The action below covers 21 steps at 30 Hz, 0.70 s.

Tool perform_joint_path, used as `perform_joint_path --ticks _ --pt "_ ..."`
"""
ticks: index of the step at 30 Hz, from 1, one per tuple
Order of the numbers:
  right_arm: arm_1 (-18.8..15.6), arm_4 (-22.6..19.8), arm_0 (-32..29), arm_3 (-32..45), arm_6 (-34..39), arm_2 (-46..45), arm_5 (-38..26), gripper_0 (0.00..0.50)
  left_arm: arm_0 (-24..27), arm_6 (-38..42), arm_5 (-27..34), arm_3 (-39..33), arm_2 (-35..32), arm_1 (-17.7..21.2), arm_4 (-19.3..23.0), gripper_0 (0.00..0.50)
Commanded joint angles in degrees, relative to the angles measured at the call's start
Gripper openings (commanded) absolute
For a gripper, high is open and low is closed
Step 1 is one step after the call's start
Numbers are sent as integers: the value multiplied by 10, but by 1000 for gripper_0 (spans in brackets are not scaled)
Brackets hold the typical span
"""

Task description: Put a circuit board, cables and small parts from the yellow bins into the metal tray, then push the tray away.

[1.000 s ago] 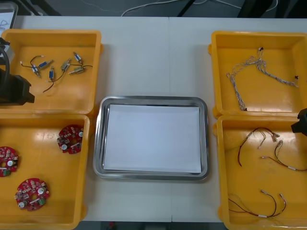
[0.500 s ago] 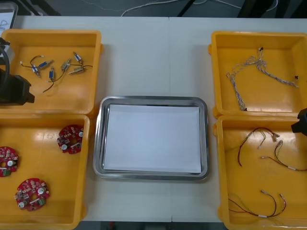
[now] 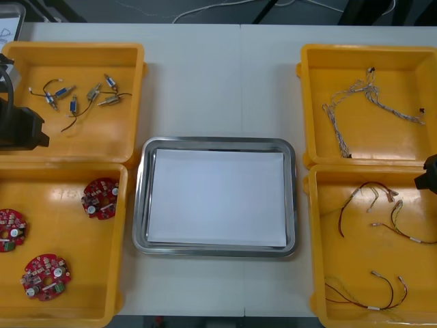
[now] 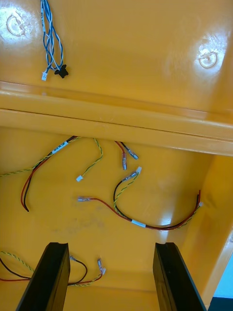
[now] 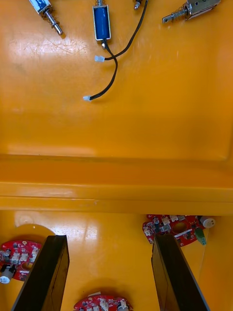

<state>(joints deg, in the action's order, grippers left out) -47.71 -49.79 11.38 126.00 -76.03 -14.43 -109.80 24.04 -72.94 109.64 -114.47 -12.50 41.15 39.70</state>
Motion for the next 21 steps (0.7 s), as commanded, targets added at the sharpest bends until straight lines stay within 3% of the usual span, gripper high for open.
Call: perform_joint_path --ticks 1,21 --pt "8 3 -7 2 20 -17 -2 500 -8 -5 4 -16 -16 23 -5 500" --pt "8 3 -7 2 20 -17 -2 500 -8 -5 4 -16 -16 23 -5 500"
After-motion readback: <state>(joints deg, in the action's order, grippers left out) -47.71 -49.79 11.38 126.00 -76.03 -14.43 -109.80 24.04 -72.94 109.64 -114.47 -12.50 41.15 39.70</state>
